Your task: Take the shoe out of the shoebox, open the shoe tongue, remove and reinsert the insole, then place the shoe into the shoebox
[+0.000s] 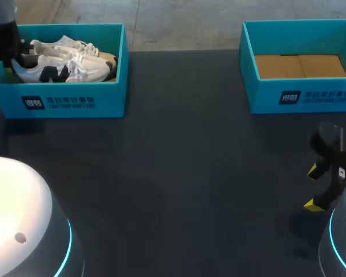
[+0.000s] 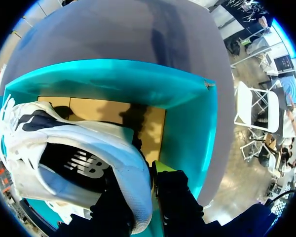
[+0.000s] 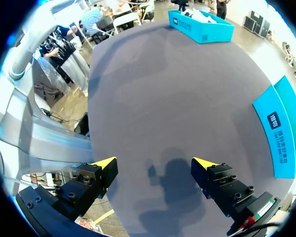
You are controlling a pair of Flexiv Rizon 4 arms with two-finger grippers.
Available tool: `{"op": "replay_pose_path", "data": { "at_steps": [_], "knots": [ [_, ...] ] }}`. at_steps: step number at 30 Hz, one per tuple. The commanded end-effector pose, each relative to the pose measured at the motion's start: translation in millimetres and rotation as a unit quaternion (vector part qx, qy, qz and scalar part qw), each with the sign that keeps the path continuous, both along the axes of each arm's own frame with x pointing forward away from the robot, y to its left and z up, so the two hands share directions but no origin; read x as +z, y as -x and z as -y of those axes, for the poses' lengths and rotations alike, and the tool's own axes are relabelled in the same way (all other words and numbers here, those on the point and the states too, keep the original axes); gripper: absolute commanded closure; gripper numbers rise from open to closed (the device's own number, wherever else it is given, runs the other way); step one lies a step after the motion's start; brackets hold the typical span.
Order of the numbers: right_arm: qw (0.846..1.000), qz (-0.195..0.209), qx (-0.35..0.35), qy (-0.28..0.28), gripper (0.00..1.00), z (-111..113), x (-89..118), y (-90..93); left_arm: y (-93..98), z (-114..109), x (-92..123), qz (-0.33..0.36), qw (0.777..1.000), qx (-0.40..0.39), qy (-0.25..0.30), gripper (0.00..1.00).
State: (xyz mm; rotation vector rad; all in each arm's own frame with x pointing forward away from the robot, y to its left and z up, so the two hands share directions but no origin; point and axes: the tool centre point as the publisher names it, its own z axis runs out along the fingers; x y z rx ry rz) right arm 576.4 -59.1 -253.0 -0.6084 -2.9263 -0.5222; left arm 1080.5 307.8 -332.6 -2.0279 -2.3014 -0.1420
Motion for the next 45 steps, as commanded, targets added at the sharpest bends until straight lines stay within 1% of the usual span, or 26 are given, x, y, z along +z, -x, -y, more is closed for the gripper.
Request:
{"op": "replay_pose_path", "data": {
  "at_steps": [1, 5, 10, 14, 22, 29, 32, 36, 41, 45],
  "knots": [
    [1.0, 0.002, -0.001, 0.0, 0.0, 0, -1, 2.7, 2.0, -4, 6, 0.005, 1.0, 0.002, -0.003, 1.0],
    [1.0, 0.002, -0.001, 0.0, 0.0, 0, -1, 2.7, 4.4, -9, 18, 0.018, 1.0, 0.008, -0.002, 1.0],
    [1.0, 0.002, -0.001, 0.0, 0.0, 0, -1, 2.7, 11.0, -11, 40, 0.036, 0.999, 0.011, 0.003, 1.0],
    [1.0, 0.002, -0.001, 0.0, 0.0, 0, -1, 2.7, 14.5, -12, 59, 0.038, 0.999, 0.011, 0.007, 1.0],
    [1.0, 0.002, -0.001, 0.0, 0.0, 0, -1, 2.7, 25.7, -11, 97, 0.032, 0.999, 0.021, -0.018, 1.0],
    [1.0, 0.002, -0.001, 0.0, 0.0, 0, -1, 2.7, 43.0, -9, 130, 0.038, 0.998, 0.033, -0.03, 1.0],
    [1.0, 0.002, -0.001, 0.0, 0.0, 0, -1, 2.7, 56.6, -9, 145, 0.053, 0.998, 0.038, -0.022, 1.0],
    [1.0, 0.002, -0.001, 0.0, 0.0, 0, -1, 2.7, 76.2, -4, 157, 0.057, 0.997, 0.045, -0.026, 1.0],
    [1.0, 0.002, -0.001, 0.0, 0.0, 0, -1, 2.7, 113.2, 10, 170, 0.045, 0.997, 0.05, -0.033, 1.0],
    [1.0, 0.002, -0.001, 0.0, 0.0, 0, -1, 2.7, 141.0, 19, 186, 0.05, 0.997, 0.054, -0.03, 1.0]
  ]
}}
